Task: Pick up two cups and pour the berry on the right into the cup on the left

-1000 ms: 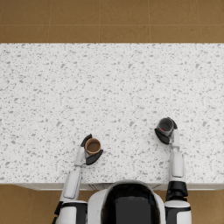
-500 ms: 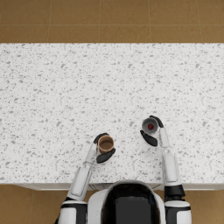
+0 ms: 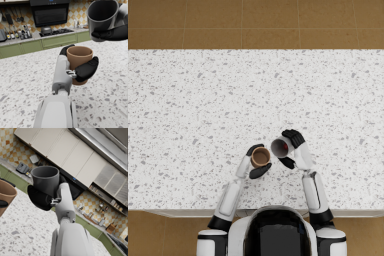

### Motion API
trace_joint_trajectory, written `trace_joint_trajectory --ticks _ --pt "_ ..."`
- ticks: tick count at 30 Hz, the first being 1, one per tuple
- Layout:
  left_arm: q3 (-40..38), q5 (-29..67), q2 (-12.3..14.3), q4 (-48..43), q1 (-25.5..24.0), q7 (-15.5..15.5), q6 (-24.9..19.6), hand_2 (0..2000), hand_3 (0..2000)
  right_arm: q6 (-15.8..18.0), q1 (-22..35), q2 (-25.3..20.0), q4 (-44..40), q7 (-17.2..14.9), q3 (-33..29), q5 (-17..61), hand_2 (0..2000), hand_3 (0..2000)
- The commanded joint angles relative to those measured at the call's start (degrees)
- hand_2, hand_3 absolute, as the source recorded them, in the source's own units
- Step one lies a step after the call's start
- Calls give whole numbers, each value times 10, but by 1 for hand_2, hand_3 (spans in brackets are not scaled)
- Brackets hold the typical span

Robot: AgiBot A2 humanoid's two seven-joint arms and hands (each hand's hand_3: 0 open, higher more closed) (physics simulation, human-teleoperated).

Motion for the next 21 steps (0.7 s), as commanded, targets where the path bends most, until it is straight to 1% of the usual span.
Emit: trace_joint_trajectory --ticks 1,10,13,14,15,21 --pt "4 0 12 4 19 0 0 2000 1280 0 29 -19 9 0 13 18 2000 1280" --pt "6 1 18 -6 18 0 0 2000 1280 1 39 -31 13 0 12 184 2000 1280" --pt "9 1 21 1 20 0 -1 2000 1280 1 38 -33 20 1 33 239 2000 1280" --pt "10 1 24 7 25 0 -1 2000 1280 2 41 -36 30 1 53 258 2000 1280" --pt "11 1 26 10 27 0 -1 2000 1280 3 41 -37 34 0 60 276 2000 1280" --pt "11 1 28 10 24 1 -1 2000 1280 8 40 -43 45 1 57 387 2000 1280"
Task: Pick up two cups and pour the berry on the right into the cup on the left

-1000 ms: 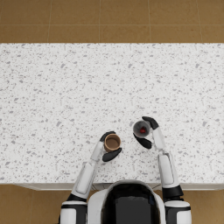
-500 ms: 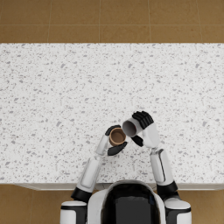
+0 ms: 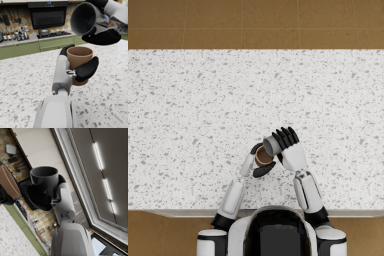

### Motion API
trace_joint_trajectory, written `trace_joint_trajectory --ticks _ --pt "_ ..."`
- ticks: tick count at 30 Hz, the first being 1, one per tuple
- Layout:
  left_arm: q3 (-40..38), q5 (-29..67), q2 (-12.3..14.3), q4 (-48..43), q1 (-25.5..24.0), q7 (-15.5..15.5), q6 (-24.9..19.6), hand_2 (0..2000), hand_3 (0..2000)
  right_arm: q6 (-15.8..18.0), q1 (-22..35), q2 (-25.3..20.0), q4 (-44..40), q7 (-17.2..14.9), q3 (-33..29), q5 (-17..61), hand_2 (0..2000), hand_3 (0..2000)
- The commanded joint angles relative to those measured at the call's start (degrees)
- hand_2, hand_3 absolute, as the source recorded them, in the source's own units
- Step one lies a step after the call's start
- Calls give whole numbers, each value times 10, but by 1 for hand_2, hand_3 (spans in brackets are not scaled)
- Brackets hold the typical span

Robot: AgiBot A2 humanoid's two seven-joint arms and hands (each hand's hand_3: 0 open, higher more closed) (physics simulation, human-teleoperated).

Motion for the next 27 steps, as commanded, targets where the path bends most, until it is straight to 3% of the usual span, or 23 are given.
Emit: trace_joint_trajectory --ticks 1,8,14,27 --pt "-1 0 3 -8 4 0 0 2000 1280 0 8 -7 10 0 0 18 2000 1280" --pt "1 73 4 -6 0 0 -1 2000 1280 1 -2 -5 28 0 10 147 2000 1280" --pt "-7 81 18 9 21 0 -1 2000 1280 1 -6 -8 51 1 13 258 2000 1280" --pt "-15 82 22 21 21 0 -1 2000 1280 0 -8 -22 54 1 16 496 2000 1280"
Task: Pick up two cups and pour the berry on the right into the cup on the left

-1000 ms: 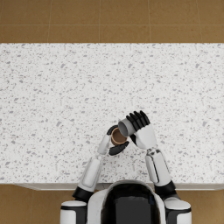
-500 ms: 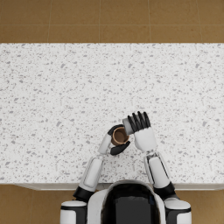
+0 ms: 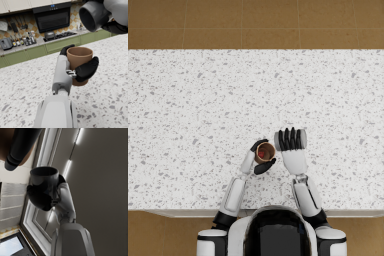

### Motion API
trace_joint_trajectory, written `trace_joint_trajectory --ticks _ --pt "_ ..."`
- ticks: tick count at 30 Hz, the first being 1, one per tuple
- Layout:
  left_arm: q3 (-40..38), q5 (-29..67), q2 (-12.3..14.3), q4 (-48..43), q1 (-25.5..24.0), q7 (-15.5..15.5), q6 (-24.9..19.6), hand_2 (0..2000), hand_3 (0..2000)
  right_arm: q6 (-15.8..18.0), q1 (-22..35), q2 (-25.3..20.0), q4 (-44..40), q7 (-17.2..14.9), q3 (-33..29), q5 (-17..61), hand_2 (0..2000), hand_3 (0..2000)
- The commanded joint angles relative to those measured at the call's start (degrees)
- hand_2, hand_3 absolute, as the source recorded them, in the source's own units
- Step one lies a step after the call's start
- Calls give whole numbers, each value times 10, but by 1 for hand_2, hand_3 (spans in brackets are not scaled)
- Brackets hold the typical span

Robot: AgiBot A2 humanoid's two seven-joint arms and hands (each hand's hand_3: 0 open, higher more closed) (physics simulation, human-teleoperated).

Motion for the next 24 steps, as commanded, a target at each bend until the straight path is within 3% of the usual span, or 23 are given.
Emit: trace_joint_trajectory --ticks 1,7,24 --pt "-4 0 3 -7 6 0 0 2000 1280 0 6 -7 5 0 -1 18 2000 1280" --pt "-2 0 0 -11 -5 1 0 2000 1280 -1 -3 -6 0 0 -7 58 2000 1280" --pt "-4 0 -3 -22 -12 1 0 2000 1280 -2 -5 -7 0 0 -12 64 2000 1280"
